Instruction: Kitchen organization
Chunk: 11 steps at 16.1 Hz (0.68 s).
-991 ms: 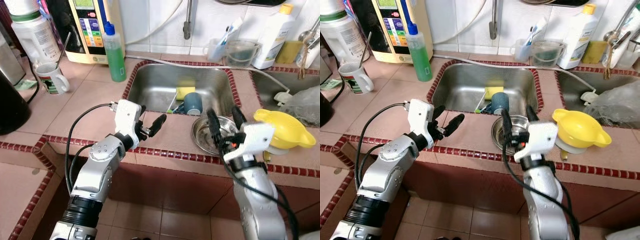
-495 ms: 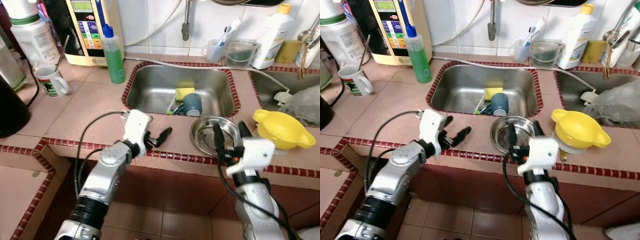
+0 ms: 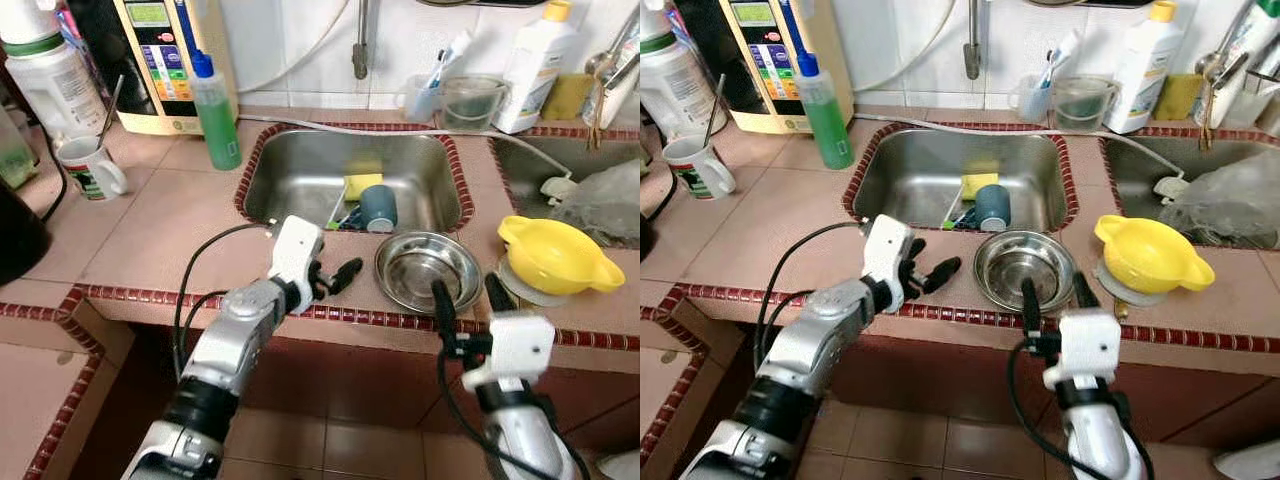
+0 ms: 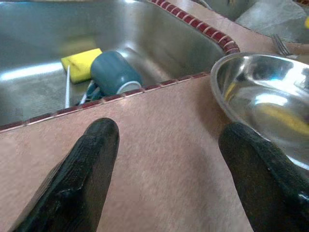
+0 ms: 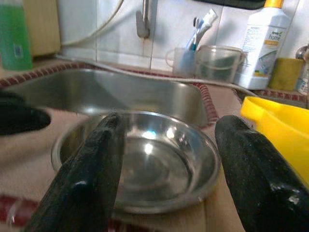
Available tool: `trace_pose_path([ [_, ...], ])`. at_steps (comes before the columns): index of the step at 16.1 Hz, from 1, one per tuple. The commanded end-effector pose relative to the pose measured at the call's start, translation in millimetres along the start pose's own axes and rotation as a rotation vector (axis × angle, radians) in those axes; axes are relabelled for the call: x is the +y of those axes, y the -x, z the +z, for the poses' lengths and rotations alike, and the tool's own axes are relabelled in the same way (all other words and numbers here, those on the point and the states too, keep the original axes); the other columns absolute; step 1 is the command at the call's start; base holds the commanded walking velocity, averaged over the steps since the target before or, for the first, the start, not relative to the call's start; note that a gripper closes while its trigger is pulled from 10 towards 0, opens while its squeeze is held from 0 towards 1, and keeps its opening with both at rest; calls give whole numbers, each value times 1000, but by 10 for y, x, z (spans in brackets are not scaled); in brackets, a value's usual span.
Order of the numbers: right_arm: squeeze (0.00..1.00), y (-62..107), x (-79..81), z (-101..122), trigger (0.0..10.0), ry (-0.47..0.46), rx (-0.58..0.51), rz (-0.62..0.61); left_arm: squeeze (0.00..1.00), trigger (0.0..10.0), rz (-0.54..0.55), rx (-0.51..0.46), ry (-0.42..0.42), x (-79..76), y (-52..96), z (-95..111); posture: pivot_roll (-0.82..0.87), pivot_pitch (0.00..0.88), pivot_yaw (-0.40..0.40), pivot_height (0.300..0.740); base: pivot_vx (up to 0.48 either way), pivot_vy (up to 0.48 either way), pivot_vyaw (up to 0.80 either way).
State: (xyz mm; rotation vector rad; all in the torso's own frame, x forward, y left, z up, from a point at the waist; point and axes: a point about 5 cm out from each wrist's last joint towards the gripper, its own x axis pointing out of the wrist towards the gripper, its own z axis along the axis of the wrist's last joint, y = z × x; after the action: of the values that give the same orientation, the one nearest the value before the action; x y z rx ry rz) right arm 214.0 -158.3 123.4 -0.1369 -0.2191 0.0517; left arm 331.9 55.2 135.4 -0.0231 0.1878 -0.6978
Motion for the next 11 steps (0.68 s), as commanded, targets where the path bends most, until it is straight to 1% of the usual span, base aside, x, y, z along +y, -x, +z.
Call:
trace_pose_path([
  [1, 0, 15, 15, 67, 10000, 10, -33, 5, 0, 10000, 2, 3, 20, -12, -21, 51, -132, 112, 102, 740, 0, 0, 0],
  [2, 0, 35, 17, 59, 10000, 21, -29, 8, 0, 10000, -5, -2, 46, -31, -34, 80, -134, 115, 104, 740, 0, 0, 0],
  [7, 0, 77, 12, 39, 10000, 27, -19, -1, 0, 10000, 0, 11, 103, -24, -44, 113, -138, 119, 105, 740, 0, 0, 0],
  [10, 0, 100, 14, 34, 10000, 30, -16, -1, 0, 10000, 4, 28, 118, -18, -40, 108, -139, 120, 108, 740, 0, 0, 0],
  [11, 0, 114, 10, 27, 10000, 32, -13, 0, 0, 10000, 1, 27, 107, -28, -40, 108, -139, 119, 107, 740, 0, 0, 0],
])
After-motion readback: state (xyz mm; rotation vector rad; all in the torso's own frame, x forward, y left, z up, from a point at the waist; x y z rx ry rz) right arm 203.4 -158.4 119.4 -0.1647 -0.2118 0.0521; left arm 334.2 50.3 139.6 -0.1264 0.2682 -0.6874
